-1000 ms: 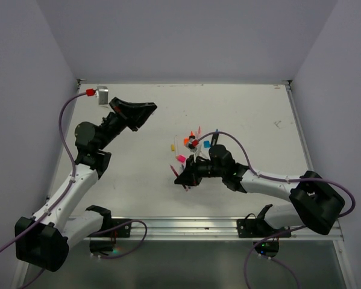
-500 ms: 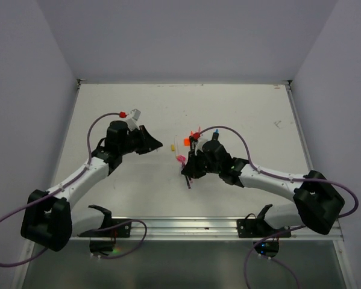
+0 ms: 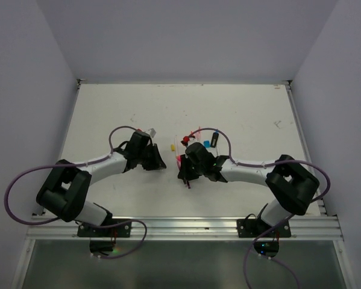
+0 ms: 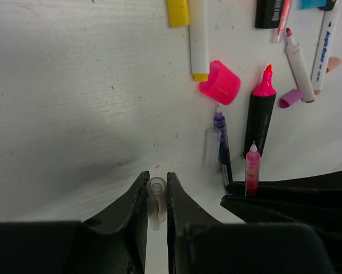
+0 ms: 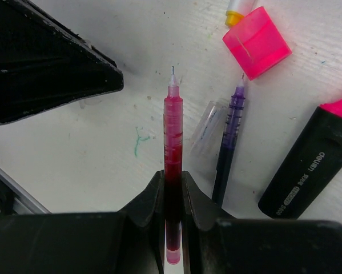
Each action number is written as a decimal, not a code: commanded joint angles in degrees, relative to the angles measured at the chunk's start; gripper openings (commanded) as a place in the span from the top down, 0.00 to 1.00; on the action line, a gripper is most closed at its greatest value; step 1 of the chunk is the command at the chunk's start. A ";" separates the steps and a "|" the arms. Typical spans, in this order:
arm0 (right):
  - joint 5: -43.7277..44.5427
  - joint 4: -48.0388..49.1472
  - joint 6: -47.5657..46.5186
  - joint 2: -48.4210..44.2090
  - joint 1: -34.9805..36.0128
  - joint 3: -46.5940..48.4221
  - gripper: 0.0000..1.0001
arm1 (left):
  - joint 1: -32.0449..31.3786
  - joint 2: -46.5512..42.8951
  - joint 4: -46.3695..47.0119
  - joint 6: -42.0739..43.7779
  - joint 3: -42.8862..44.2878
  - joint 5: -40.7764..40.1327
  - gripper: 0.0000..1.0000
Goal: Open the pen caps
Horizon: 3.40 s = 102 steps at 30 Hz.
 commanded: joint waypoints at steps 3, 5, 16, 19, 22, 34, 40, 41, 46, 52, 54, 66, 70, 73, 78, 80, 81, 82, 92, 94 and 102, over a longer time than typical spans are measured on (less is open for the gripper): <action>2.04 0.20 3.54 4.06 1.54 4.79 1.00 | -2.09 3.48 0.43 -1.77 2.80 -2.24 0.89; 2.30 0.38 4.16 5.55 1.71 5.67 1.00 | -3.06 4.97 1.49 -2.04 2.80 -2.15 0.88; 2.57 0.21 6.44 8.90 1.89 7.43 0.86 | -4.38 8.40 2.02 -2.48 4.12 -2.50 0.81; 2.57 -0.23 6.36 8.64 1.80 7.43 0.77 | -4.38 8.84 1.49 -2.22 4.65 -2.76 0.76; 3.89 -0.58 6.18 8.20 1.89 7.35 0.71 | -4.38 9.28 0.70 -1.69 5.26 -2.85 0.74; 6.08 -4.18 4.25 2.23 1.80 7.34 0.56 | -4.29 6.30 -2.20 -1.51 6.41 -4.61 0.70; 12.49 -9.63 -0.83 -6.73 1.63 9.19 0.31 | -4.20 -0.90 -8.96 0.68 11.24 -11.45 0.62; 13.98 -10.42 -1.72 -7.79 1.54 9.45 0.28 | -3.86 -2.91 -9.93 1.29 12.90 -12.68 0.60; 22.51 -16.84 -8.65 -16.04 -1.71 12.09 0.11 | -1.13 -9.08 -16.60 5.69 17.83 -20.60 0.36; 28.82 -21.59 -16.47 -25.19 -13.99 14.11 0.02 | 5.28 -17.43 -21.62 11.14 23.81 -29.12 0.08; 32.26 -22.56 -19.29 -28.79 -15.68 14.99 0.01 | 7.22 -20.06 -23.02 13.41 26.00 -33.86 0.01; 55.03 -17.56 -40.47 -46.88 -16.92 16.67 0.01 | 8.19 -36.23 -17.94 25.90 32.51 -51.19 0.00; 54.60 -13.51 -44.88 -53.23 -16.92 15.70 0.02 | 8.19 -41.85 -15.21 29.33 33.13 -53.21 0.00; 53.55 -9.82 -47.69 -57.26 -16.92 14.38 0.02 | 8.19 -44.84 -13.46 31.00 33.22 -54.44 0.00; 52.23 -9.02 -51.56 -59.74 -16.92 14.55 0.01 | 8.19 -47.58 -11.26 33.20 33.04 -56.82 0.00; 50.91 -9.37 -52.00 -60.79 -16.92 14.64 0.02 | 8.19 -48.20 -10.90 33.64 33.04 -57.34 0.00; 50.47 -9.11 -52.35 -61.14 -16.92 14.47 0.01 | 8.19 -48.37 -10.90 33.56 33.04 -57.34 0.00; 50.47 -8.68 -52.53 -61.58 -16.92 14.12 0.02 | 8.19 -48.72 -10.90 33.64 32.78 -57.26 0.00; 48.89 -7.09 -54.11 -62.91 -16.92 13.32 0.01 | 8.19 -50.04 -9.06 34.26 30.58 -57.78 0.00; 48.62 -7.00 -53.94 -63.17 -16.92 13.15 0.01 | 8.19 -49.87 -8.97 34.26 30.40 -57.61 0.00; 48.27 -6.74 -53.06 -63.35 -16.92 12.36 0.01 | 8.10 -49.60 -8.35 34.79 29.88 -57.34 0.00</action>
